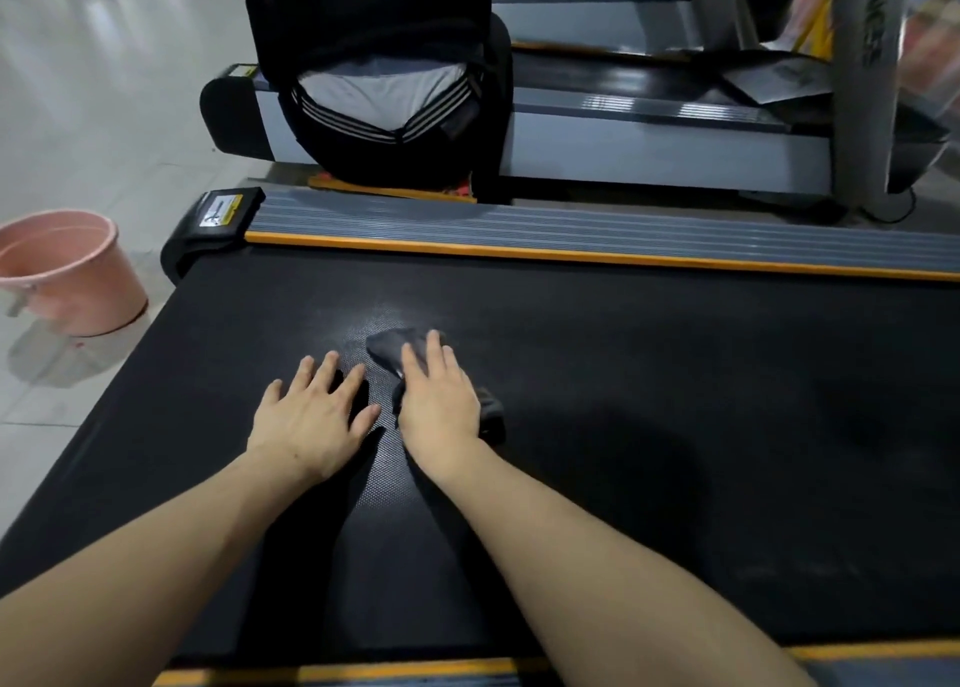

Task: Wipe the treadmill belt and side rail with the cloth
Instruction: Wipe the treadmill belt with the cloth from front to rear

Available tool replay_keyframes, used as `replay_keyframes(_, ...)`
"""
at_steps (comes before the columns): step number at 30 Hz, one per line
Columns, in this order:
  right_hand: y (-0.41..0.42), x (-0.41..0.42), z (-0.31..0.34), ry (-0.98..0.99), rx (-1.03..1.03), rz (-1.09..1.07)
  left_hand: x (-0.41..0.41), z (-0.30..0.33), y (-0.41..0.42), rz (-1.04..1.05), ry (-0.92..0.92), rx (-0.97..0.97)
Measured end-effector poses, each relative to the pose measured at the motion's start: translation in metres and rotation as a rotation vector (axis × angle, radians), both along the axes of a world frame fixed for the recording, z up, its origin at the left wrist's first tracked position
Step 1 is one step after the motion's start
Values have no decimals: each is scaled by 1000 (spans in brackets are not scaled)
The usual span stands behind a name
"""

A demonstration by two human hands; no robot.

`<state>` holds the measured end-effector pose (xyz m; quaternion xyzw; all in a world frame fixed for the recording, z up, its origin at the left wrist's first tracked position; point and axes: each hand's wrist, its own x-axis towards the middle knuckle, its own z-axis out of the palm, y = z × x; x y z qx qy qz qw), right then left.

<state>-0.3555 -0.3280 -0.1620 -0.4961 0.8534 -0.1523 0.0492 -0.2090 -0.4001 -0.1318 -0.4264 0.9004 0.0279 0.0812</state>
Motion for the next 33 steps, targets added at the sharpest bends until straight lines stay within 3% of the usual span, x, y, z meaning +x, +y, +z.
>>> replay_keyframes(4, 34, -44, -6, -37, -39, 53, -5, -7, 10, -45, -2, -9)
replay_keyframes(10, 160, -171, -3, -17, -47, -434, -39, -10, 33, -131, 55, -5)
replay_keyframes(14, 154, -147, 2, 28, -19, -618, -47, -8, 57, -204, 37, 0)
replay_keyframes(16, 119, -111, 0, 32, -76, -539, -38, -9, 60, -181, 21, 8)
replay_keyframes(21, 58, -14, -11, -11, -162, -56, -6, -12, 51, -41, 19, 30)
replay_keyframes(25, 85, -43, -13, 24, -199, 99, 8, -11, 41, -33, -15, 35)
replay_keyframes(29, 155, -124, -2, 16, -98, -204, 1, -8, 40, -31, 13, 63)
replay_keyframes(33, 184, -132, 8, 20, -35, -478, -2, -9, 51, -97, 6, 75)
